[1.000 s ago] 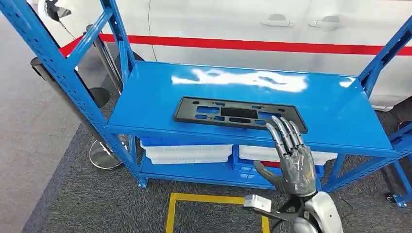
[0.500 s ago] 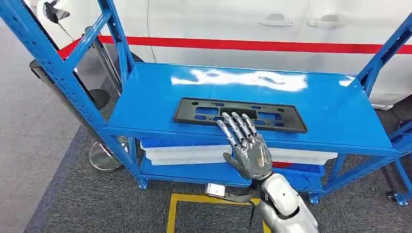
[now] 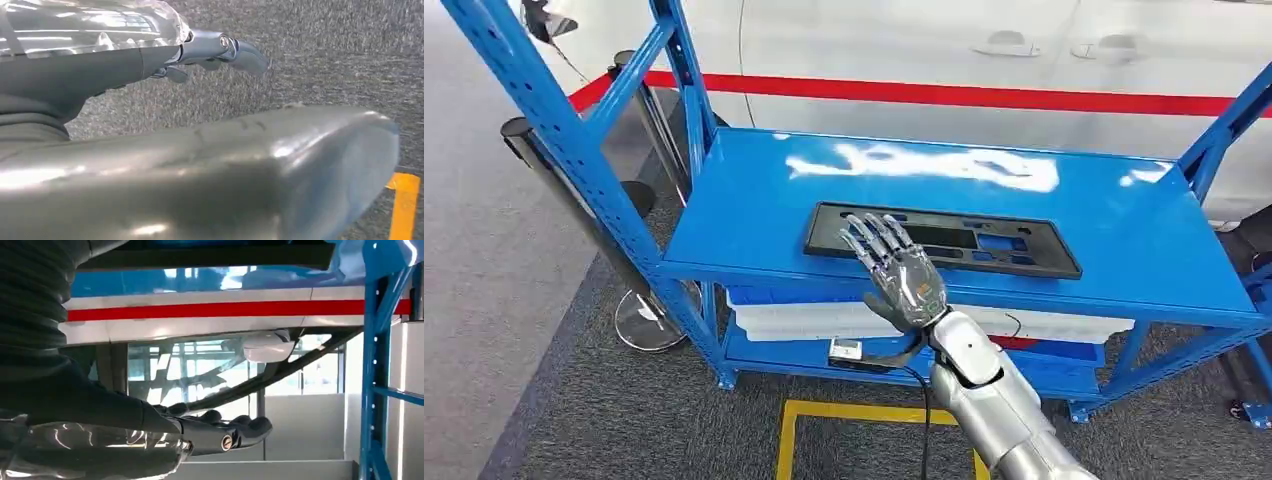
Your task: Take the parts from the cabinet and place them on the table.
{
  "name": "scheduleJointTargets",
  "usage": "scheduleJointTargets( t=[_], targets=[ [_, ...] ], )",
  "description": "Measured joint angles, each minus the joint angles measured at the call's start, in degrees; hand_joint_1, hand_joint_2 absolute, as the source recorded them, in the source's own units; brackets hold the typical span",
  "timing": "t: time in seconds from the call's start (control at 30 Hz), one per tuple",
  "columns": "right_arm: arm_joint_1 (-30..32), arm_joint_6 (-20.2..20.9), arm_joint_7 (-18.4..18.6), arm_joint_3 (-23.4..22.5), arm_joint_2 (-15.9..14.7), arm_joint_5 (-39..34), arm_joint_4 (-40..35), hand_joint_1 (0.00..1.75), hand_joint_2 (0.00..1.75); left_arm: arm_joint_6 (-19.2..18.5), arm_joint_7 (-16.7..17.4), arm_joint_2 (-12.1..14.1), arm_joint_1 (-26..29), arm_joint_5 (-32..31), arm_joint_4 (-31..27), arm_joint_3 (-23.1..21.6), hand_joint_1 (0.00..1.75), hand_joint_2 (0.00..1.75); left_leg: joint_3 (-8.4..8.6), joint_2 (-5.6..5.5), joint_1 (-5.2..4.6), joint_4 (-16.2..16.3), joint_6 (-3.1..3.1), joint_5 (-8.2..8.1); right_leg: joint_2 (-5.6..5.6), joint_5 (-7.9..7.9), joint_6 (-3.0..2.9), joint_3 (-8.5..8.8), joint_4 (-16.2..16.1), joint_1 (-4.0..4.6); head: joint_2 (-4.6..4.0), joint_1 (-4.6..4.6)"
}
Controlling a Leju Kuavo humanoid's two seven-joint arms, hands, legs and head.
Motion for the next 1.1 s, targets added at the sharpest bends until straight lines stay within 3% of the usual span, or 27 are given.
scheduleJointTargets(
  t=[0.1, 0.13, 0.17, 0.27, 0.3, 0.33, 0.37, 0.43, 0.47, 0.53, 0.6, 0.67, 0.7, 0.77, 0.8, 0.83, 0.9, 0.93, 0.97, 1.0, 1.1],
  targets=[
    [-2.99, -0.31, -1.11, 0.02, 1.01, -0.51, 5.2, 0.0, 1.75, -0.15, 0.02, -0.37, 0.07, 0.13, 0.0, -0.07, 0.0, 0.0, 0.08, 0.2, 0.35, -0.45, -0.86, 0.03, 0.26, 0.09, -0.12, 0.18, -0.47, 0.35, 0.0, -0.02],
    [-3.63, -0.4, -1.4, 0.02, 1.61, -0.61, 6.65, 0.0, 1.75, -0.15, 0.02, -0.35, 0.02, 0.22, 0.02, -0.09, 0.0, 0.0, 0.05, 0.22, 0.14, -0.02, -1.05, -0.45, 0.11, 0.72, 0.42, 1.14, -1.87, -0.83, 0.0, -0.02],
    [-4.65, -0.62, -1.68, 0.02, 1.88, -0.9, 8.28, 0.0, 1.75, -0.15, -0.04, -0.35, 0.05, 0.33, 0.02, -0.09, 0.0, 0.0, -0.53, 0.26, 0.16, 1.62, -1.5, -1.41, 0.08, 0.71, 0.37, 1.61, -2.45, -0.67, 0.0, 0.0],
    [-7.57, -0.81, -2.47, 0.02, 3.15, -1.88, 13.31, 0.0, 1.75, -0.2, -0.15, -0.35, 0.06, 0.59, 0.04, -0.09, 0.0, 0.0, -7.0, 0.26, 0.87, 13.74, -2.39, -6.69, -0.01, 0.46, 0.29, 1.77, -2.32, -0.79, 0.0, -0.04],
    [-8.5, -0.81, -2.58, 0.02, 3.48, -2.15, 15.17, 0.0, 1.75, -0.2, -0.18, -0.35, 0.12, 0.63, 0.04, -0.09, 0.0, 0.0, -8.71, 0.28, 1.13, 16.36, -2.73, -6.97, -0.02, 0.32, 0.34, 1.76, -2.16, -0.85, 0.0, -0.02],
    [-9.48, -0.83, -2.73, 0.02, 3.72, -2.43, 17.22, 0.0, 1.75, -0.2, -0.22, -0.35, 0.26, 0.68, 0.09, -0.09, 0.0, 0.0, -8.95, 0.29, 1.41, 16.09, -3.03, -5.8, 0.02, 0.14, 0.51, 1.8, -1.97, -1.0, 0.0, -0.04],
    [-10.31, -0.88, -2.78, 0.02, 3.94, -2.67, 18.97, 0.0, 1.75, -0.2, -0.28, -0.35, 0.31, 0.81, 0.11, -0.09, 0.0, 0.0, -7.86, 0.31, 1.73, 13.09, -3.34, -3.32, 0.14, -0.13, 0.82, 1.87, -1.68, -1.15, 0.0, -0.04],
    [-12.06, -0.99, -2.76, 0.02, 4.35, -3.06, 21.26, 0.0, 1.75, -0.2, -0.37, -0.24, 0.28, 1.09, 0.13, -0.09, 0.0, 0.0, -3.69, 0.46, 2.33, 3.49, -3.92, 2.12, 0.21, -0.91, 1.49, 1.98, -0.67, -1.6, 0.0, -0.04],
    [-13.55, -1.03, -2.56, 0.02, 4.66, -3.32, 23.49, 0.0, 1.75, -0.26, -0.39, -0.26, 0.26, 1.22, 0.2, -0.11, 0.0, 0.0, -2.78, 0.31, 2.26, 1.5, -4.18, 1.04, 0.27, -1.37, 2.0, 1.77, -0.22, -1.61, 0.0, -0.04],
    [-15.31, -1.23, -1.64, 0.09, 4.92, -3.61, 25.87, 0.0, 1.75, -0.39, -0.55, -0.33, 0.2, 1.68, 0.24, -0.11, 0.0, 0.0, -2.65, -0.06, 1.98, 1.14, -2.73, 1.39, 0.41, -1.44, 2.59, 1.41, 0.18, -1.23, 0.0, 0.0],
    [-16.19, -1.29, -0.96, 0.18, 5.01, -3.59, 27.57, 0.0, 1.75, -0.48, -0.81, -0.33, 0.3, 1.92, 0.28, -0.11, 0.0, 0.0, -2.65, -0.09, 1.68, 1.15, -2.09, 1.39, 0.42, -1.35, 2.9, 1.59, -0.03, -1.39, 0.0, 0.0],
    [-16.38, -1.36, -0.01, 0.26, 5.01, -3.52, 28.27, 0.0, 1.75, -0.76, -1.13, -0.2, 0.4, 2.34, 0.28, -0.09, 0.0, 0.0, -2.33, -0.03, 1.98, 0.67, -1.2, 1.59, 0.34, -2.67, 3.36, 1.1, 1.39, -1.56, 0.0, 0.0],
    [-16.37, -1.38, 0.55, 0.31, 5.01, -3.32, 28.42, 0.0, 1.75, -0.96, -1.31, -0.13, 0.38, 2.38, 0.28, -0.09, 0.0, 0.0, -2.31, 0.01, 1.97, 0.63, -0.91, 1.57, 0.28, -4.29, 3.5, -0.31, 4.24, -1.54, 0.0, 0.0],
    [-15.68, -1.4, 2.17, 0.48, 5.01, -2.32, 28.64, 0.0, 1.75, -1.51, -1.55, 0.04, 0.37, 2.53, 0.28, -0.09, 0.0, 0.0, -2.32, 0.04, 1.79, 0.64, -0.73, 1.49, 0.27, -8.48, 3.76, -5.4, 14.21, -1.51, 0.0, 0.0],
    [-15.09, -1.4, 3.07, 0.59, 5.01, -1.78, 28.71, 0.0, 1.75, -1.7, -1.62, 0.15, 0.38, 2.54, 0.31, -0.09, 0.0, 0.0, -2.28, 0.04, 1.68, 0.64, -0.61, 1.42, 0.27, -9.24, 3.69, -7.35, 17.64, -1.5, 0.0, 0.0],
    [-14.27, -1.4, 4.29, 0.68, 4.99, -0.78, 28.71, 0.0, 1.75, -1.77, -1.6, 0.33, 0.44, 2.54, 0.35, -0.09, 0.0, 0.0, -2.19, 0.01, 1.58, 0.65, -0.56, 1.38, 0.28, -8.5, 3.46, -8.15, 18.41, -1.43, 0.0, 0.0],
    [-12.65, -1.47, 7.74, 0.74, 5.01, 2.24, 27.84, 0.0, 1.75, -1.84, -1.49, 0.59, 0.47, 2.49, 0.37, -0.09, 0.0, 0.0, -1.84, -0.14, 1.29, 0.64, -0.44, 1.18, 0.29, -4.08, 2.63, -5.7, 12.33, -1.16, 0.0, 0.0],
    [-11.91, -1.49, 9.82, 0.77, 5.01, 4.05, 27.2, 0.0, 1.75, -1.86, -1.18, 0.66, 0.42, 2.34, 0.37, -0.09, 0.0, 0.0, -1.58, -0.19, 1.06, 0.62, -0.44, 1.07, 0.3, -1.06, 1.82, -3.0, 6.34, -0.87, 0.0, 0.0],
    [-11.4, -1.51, 11.96, 0.79, 5.01, 5.91, 26.48, 0.0, 1.75, -1.88, -0.85, 0.66, 0.4, 2.21, 0.37, -0.13, 0.0, 0.0, -1.52, -0.19, 1.15, 0.52, -0.42, 0.98, 0.29, 0.55, 0.79, -0.9, 1.5, -0.39, 0.0, 0.0],
    [-10.9, -1.53, 13.64, 0.81, 5.03, 7.24, 26.0, 0.0, 1.75, -2.12, -0.68, 0.66, 0.29, 2.14, 0.35, -0.24, 0.0, 0.0, -1.65, -0.17, 0.71, 0.6, -0.72, 0.86, 0.06, -0.14, 0.47, -0.41, 0.63, -0.2, 0.0, -0.02],
    [-9.19, -1.9, 17.3, 0.81, 5.14, 9.81, 24.56, 0.0, 1.75, -2.71, -0.48, 0.85, 0.31, 1.7, 0.37, -0.57, 0.0, 0.0, -1.33, 0.05, 1.19, 0.01, -1.68, 0.9, 0.15, -0.03, 0.27, -0.35, 0.16, 0.16, 0.0, 0.0]
  ],
)
